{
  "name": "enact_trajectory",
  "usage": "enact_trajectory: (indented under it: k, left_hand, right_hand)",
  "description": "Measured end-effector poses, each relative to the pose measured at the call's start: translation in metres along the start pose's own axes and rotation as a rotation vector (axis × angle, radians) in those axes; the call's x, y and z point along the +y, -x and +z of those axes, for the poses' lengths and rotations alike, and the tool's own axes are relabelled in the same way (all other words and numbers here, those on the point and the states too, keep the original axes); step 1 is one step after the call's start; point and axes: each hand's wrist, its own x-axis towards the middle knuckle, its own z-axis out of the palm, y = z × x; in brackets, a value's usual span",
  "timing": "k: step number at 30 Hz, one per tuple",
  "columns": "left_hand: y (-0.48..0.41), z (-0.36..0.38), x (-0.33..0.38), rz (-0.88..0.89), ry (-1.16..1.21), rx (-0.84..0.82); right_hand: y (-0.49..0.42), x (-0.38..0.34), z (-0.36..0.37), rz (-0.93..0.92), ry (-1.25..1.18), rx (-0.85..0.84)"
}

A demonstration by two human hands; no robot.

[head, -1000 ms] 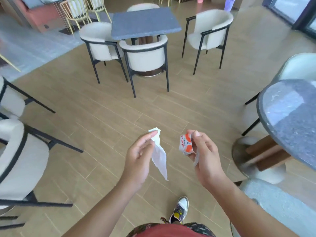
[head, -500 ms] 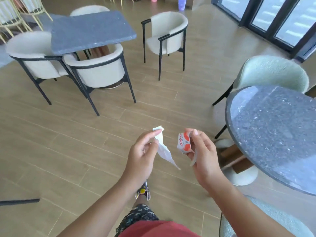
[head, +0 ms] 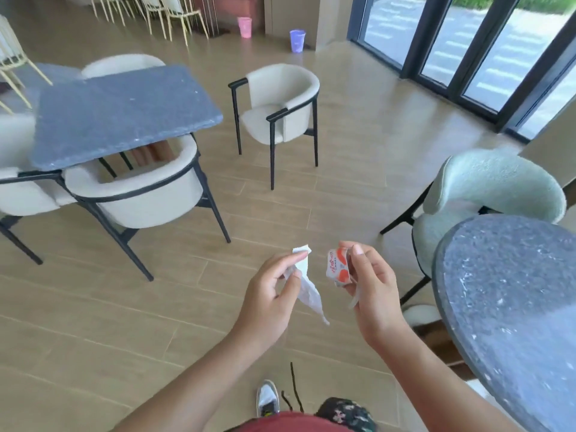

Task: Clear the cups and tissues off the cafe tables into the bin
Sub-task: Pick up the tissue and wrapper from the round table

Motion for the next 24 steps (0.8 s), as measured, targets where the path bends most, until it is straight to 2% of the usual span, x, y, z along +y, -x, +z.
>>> enact_trajectory:
  k: [6, 14, 19, 24]
  left_hand:
    - [-0.096, -0.004, -0.013, -0.014, -0.017, -0.032]
    - [-0.262, 0.048, -0.033, -0.051, -0.028, -0.101]
    - [-0.39, 0.101, -0.025, -0.081, -0.017, -0.093]
    - [-0.502, 0.147, -0.008, -0.02, -0.009, -0.077]
  right_hand:
    - [-0.082, -0.002, 0.014, 0.021, -0.012, 0.035]
    - [-0.247, -0.009, -0.018, 0.042, -0.097, 0.121]
    - [-0.377, -0.047, -0.053, 0.039, -0.135, 0.132]
    - [-0.494, -0.1, -0.088, -0.012, -0.123, 0.137]
